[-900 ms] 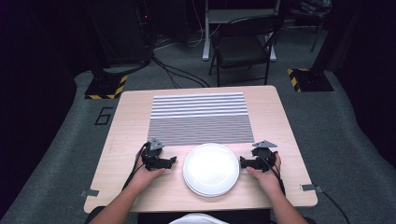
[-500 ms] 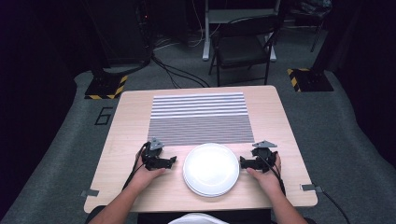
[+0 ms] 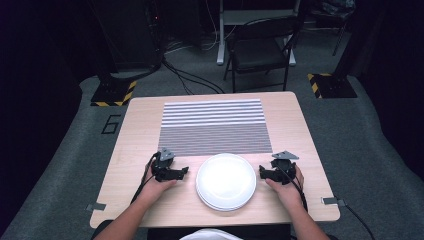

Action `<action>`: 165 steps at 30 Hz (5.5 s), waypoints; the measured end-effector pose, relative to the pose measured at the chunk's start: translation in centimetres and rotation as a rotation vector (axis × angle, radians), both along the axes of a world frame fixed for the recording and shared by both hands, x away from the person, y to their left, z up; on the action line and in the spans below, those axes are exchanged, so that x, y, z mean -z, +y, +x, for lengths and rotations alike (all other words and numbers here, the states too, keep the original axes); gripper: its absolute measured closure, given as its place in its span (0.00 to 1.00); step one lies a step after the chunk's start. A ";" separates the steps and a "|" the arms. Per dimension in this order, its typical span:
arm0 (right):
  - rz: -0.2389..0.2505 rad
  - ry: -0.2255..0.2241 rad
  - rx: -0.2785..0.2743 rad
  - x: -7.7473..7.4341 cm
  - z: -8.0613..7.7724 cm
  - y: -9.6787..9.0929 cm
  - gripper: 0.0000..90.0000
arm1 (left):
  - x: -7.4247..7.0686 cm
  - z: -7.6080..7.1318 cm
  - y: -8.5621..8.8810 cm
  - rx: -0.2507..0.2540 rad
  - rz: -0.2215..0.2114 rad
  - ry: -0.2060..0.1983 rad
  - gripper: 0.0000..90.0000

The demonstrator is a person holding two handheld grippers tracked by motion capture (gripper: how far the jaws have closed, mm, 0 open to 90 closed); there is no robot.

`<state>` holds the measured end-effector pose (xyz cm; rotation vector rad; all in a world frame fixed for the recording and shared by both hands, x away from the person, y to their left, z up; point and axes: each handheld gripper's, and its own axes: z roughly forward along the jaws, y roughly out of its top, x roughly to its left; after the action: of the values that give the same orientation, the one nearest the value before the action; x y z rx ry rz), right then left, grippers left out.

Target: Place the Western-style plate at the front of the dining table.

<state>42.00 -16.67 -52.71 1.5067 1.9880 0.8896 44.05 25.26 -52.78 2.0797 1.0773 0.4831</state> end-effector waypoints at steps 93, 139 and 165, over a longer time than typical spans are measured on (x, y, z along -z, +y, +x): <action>0.132 0.073 0.086 -3.8 -5.9 4.6 0.58 | -3.7 -4.3 -4.2 -0.098 -0.200 0.124 0.59; 0.179 0.124 0.074 -3.2 -6.4 5.5 0.63 | -3.2 -4.5 -5.9 -0.058 -0.282 0.236 0.67; 0.255 0.165 0.092 -3.1 -5.9 5.4 0.60 | -2.9 -4.4 -7.0 -0.037 -0.292 0.259 0.67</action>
<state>36.13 -11.31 -49.58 1.8516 1.9580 1.0412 39.63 18.22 -49.91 1.8977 1.2551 0.0655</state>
